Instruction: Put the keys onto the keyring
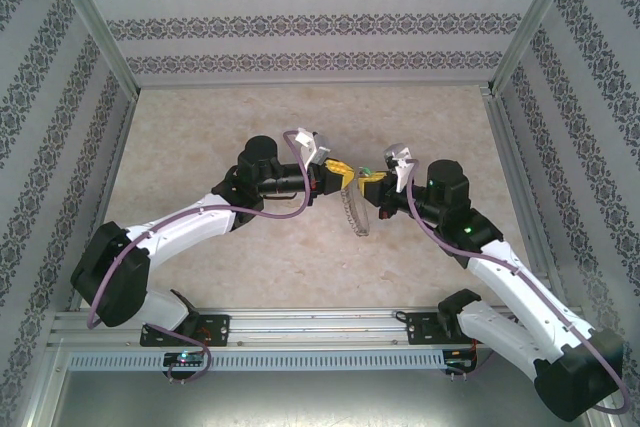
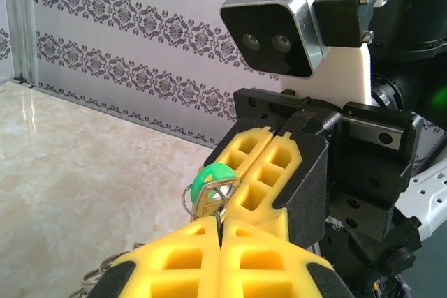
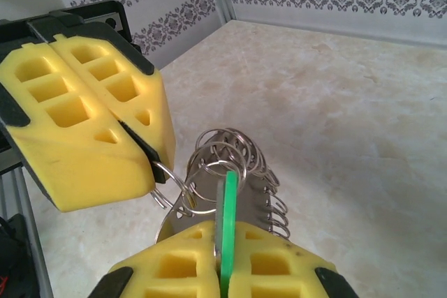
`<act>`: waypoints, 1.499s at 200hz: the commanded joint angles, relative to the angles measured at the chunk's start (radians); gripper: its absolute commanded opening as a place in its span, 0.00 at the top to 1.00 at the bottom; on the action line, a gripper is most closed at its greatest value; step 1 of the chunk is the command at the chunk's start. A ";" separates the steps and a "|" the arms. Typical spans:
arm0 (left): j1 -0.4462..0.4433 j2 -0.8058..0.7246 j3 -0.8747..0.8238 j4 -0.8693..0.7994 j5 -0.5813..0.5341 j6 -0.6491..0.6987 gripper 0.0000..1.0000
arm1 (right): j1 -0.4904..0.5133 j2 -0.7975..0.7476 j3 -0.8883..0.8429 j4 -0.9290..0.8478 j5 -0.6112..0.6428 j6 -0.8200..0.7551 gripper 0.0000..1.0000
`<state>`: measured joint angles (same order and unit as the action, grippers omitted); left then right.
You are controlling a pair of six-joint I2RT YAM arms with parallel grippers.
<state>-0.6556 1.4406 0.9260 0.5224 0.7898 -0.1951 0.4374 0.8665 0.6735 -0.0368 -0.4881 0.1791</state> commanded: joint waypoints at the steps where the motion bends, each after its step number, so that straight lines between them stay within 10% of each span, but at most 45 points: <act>1: -0.015 -0.037 0.026 0.005 0.018 0.020 1.00 | 0.004 -0.017 0.038 -0.016 0.061 -0.030 1.00; 300: -0.016 -0.030 0.022 0.015 0.012 0.004 1.00 | 0.044 0.028 0.078 -0.006 0.071 -0.041 1.00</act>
<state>-0.6621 1.4387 0.9268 0.5220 0.7765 -0.1940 0.4572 0.8680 0.7113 -0.0849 -0.4351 0.1387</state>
